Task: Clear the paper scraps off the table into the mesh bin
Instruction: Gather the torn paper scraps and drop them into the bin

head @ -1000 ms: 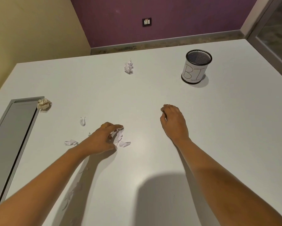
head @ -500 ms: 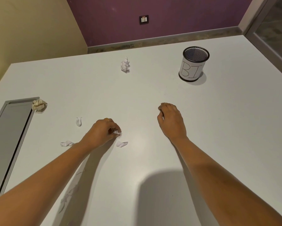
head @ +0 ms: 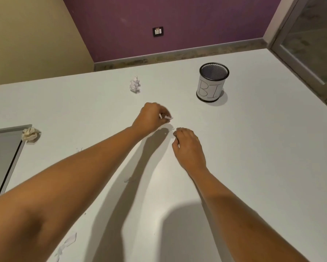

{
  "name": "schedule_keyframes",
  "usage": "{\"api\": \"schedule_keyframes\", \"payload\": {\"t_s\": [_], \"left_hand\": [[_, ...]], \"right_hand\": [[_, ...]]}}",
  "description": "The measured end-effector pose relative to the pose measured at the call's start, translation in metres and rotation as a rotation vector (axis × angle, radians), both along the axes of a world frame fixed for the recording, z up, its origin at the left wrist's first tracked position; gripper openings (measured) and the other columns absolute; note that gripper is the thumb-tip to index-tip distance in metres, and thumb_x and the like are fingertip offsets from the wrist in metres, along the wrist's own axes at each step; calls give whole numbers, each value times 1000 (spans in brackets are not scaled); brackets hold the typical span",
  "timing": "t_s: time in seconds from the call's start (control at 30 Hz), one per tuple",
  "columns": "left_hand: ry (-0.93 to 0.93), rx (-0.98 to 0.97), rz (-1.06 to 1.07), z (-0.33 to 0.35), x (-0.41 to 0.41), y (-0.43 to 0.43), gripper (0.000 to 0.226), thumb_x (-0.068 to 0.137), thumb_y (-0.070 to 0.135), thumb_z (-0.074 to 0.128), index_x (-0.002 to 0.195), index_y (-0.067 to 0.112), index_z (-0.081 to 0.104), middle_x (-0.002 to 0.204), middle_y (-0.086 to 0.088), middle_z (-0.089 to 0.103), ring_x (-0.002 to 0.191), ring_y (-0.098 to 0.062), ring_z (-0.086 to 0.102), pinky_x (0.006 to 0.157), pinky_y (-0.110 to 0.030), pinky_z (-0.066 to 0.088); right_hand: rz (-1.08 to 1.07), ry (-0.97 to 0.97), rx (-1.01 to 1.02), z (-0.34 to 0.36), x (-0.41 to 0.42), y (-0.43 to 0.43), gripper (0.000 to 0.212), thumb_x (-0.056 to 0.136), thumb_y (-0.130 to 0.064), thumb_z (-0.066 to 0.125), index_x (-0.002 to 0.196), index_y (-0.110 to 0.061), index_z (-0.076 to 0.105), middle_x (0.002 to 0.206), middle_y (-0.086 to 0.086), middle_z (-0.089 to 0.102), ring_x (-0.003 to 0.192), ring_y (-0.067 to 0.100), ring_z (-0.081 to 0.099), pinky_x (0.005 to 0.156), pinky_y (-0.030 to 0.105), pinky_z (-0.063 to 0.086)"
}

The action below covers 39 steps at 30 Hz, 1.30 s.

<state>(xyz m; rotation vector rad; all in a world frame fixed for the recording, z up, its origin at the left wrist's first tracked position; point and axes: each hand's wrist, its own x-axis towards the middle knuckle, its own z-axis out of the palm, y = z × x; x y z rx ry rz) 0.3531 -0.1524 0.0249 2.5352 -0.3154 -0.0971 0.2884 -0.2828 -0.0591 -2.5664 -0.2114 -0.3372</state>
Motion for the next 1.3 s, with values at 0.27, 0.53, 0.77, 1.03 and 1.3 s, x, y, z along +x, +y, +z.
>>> {"api": "schedule_keyframes", "payload": {"t_s": [0.27,0.53,0.77,1.03,1.3], "left_hand": [[-13,-94,43,31,73,-87,19,84,7,64,99,-2,69,93,-25,71,75,-29,66,81,-34,56],[-59,-95,110,46,123,-127,23,87,16,62,99,-3,66,102,-21,69,94,-30,67,84,-34,55],[18,-183,198,42,139,-130,38,75,16,76,106,0,61,107,-15,66,96,-28,66,82,-35,57],[11,-287,207,39,129,-112,27,78,7,72,103,0,63,100,-19,69,82,-28,71,79,-36,59],[-5,-448,259,1,27,-45,17,81,4,65,98,1,67,68,-6,61,56,-11,60,62,-22,53]], "right_hand": [[17,23,-12,-1,3,-2,24,83,-3,55,105,-3,65,113,11,65,107,27,60,93,34,48],[24,-50,9,-5,5,-4,15,77,-2,56,90,-6,62,94,6,68,86,24,63,72,25,50],[14,-43,15,-9,5,-4,11,79,-5,53,88,-7,59,93,4,66,87,22,61,73,26,49],[31,-20,-46,-2,3,-4,15,80,-3,58,94,-4,64,103,12,67,93,28,64,82,33,54],[-2,-39,-29,-6,4,0,20,77,-1,58,96,-4,65,104,9,68,101,26,64,87,34,51]]}}
